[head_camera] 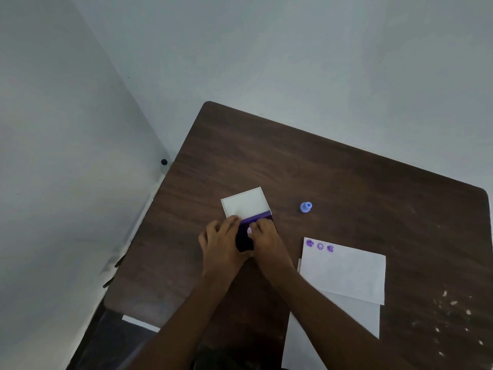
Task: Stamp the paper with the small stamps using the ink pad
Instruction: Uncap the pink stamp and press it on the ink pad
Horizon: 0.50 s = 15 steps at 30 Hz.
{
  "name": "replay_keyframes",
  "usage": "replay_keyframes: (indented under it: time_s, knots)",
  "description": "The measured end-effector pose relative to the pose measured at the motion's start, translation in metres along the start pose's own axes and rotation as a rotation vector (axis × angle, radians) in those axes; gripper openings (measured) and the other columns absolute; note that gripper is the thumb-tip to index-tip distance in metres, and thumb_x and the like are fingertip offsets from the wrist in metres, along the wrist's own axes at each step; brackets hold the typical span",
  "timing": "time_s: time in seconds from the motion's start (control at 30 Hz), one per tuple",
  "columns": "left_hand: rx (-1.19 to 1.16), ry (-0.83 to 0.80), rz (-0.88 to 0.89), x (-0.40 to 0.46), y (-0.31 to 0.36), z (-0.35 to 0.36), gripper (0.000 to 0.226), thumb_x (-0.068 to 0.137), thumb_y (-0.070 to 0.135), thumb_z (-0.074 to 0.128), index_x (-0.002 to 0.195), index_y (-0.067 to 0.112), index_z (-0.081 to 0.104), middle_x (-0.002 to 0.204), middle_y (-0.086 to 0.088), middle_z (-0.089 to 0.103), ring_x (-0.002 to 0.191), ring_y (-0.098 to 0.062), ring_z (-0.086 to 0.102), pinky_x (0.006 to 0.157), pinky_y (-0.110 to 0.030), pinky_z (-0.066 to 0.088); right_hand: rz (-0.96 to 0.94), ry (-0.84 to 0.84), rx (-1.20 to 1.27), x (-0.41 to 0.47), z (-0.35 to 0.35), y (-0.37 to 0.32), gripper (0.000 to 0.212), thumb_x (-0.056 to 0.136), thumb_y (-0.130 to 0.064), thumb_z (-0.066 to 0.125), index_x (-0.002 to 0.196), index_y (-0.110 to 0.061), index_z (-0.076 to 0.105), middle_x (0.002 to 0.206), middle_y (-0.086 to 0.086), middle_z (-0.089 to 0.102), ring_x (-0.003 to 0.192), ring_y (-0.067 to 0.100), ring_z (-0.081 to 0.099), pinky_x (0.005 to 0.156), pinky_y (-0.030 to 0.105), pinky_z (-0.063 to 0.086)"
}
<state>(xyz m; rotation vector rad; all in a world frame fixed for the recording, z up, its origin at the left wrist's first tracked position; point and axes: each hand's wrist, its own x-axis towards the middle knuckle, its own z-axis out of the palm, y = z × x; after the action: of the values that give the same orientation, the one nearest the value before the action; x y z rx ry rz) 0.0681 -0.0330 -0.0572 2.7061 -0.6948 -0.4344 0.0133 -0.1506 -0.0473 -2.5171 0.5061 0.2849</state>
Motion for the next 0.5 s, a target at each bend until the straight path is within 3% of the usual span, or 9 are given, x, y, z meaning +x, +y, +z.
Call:
replay_keyframes:
  time_s: [0.13, 0.3, 0.5]
  knots:
    - [0.001, 0.005, -0.013, 0.0010, -0.0012, 0.0021, 0.086, 0.061, 0.059, 0.075, 0.136, 0.030, 0.046, 0.143, 0.009, 0.046, 0.123, -0.022, 0.036, 0.094, -0.040, 0.028, -0.067, 0.107, -0.044, -0.0037, 0.0023, 0.0026, 0.027, 0.082, 0.004, 0.053, 0.109, 0.002, 0.051, 0.112, 0.019, 0.049, 0.104, 0.032, 0.045, 0.086, 0.042, 0.044]
    - [-0.007, -0.004, -0.018, 0.0015, 0.0005, 0.0019, 0.085, 0.064, 0.059, 0.074, 0.138, 0.030, 0.043, 0.145, 0.009, 0.043, 0.124, -0.021, 0.032, 0.097, -0.040, 0.027, -0.036, -0.035, -0.031, -0.0026, 0.0083, 0.0076, 0.050, 0.088, -0.012, 0.064, 0.132, -0.006, 0.042, 0.137, 0.017, 0.045, 0.125, 0.029, 0.043, 0.107, 0.041, 0.037]
    - [-0.001, -0.002, -0.013, 0.0011, 0.0002, -0.0004, 0.085, 0.063, 0.060, 0.074, 0.137, 0.029, 0.046, 0.144, 0.008, 0.046, 0.123, -0.022, 0.033, 0.093, -0.039, 0.027, -0.024, 0.015, -0.008, 0.0005, 0.0102, 0.0082, 0.040, 0.089, -0.008, 0.060, 0.126, -0.004, 0.046, 0.131, 0.018, 0.048, 0.119, 0.032, 0.047, 0.102, 0.043, 0.042]
